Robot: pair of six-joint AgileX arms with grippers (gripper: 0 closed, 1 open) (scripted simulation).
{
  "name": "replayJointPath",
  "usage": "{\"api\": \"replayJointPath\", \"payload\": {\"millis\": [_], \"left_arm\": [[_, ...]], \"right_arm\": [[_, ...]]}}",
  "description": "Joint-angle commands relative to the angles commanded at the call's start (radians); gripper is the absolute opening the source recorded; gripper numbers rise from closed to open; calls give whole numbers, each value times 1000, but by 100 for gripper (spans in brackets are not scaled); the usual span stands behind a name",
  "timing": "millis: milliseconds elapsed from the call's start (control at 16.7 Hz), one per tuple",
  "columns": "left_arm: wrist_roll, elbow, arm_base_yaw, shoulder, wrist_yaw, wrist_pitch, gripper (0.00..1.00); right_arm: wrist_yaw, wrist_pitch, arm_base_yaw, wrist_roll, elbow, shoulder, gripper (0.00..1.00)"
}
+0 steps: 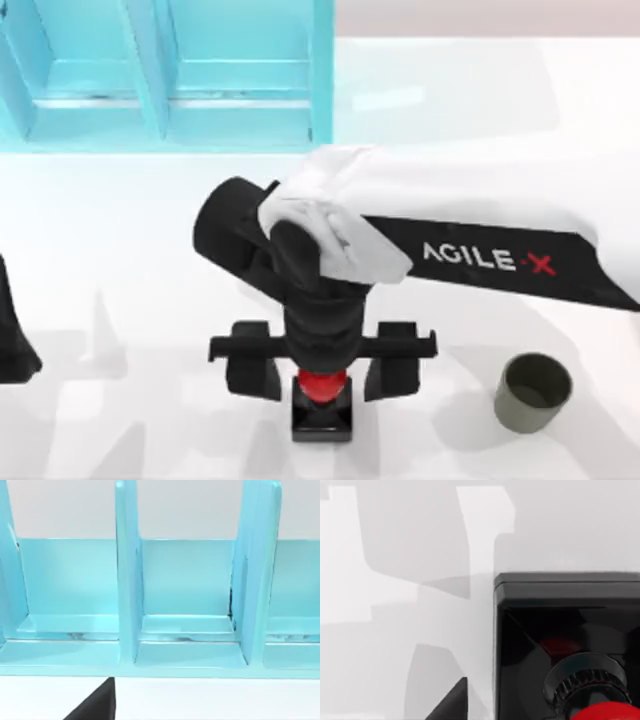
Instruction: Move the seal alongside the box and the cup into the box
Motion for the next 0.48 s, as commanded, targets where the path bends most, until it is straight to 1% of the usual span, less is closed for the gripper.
{"api": "replayJointPath", "payload": {"millis": [480], "left_arm": [[0,0,0,0,0,0,100]], "right_arm": [[0,0,0,0,0,0,2]]}}
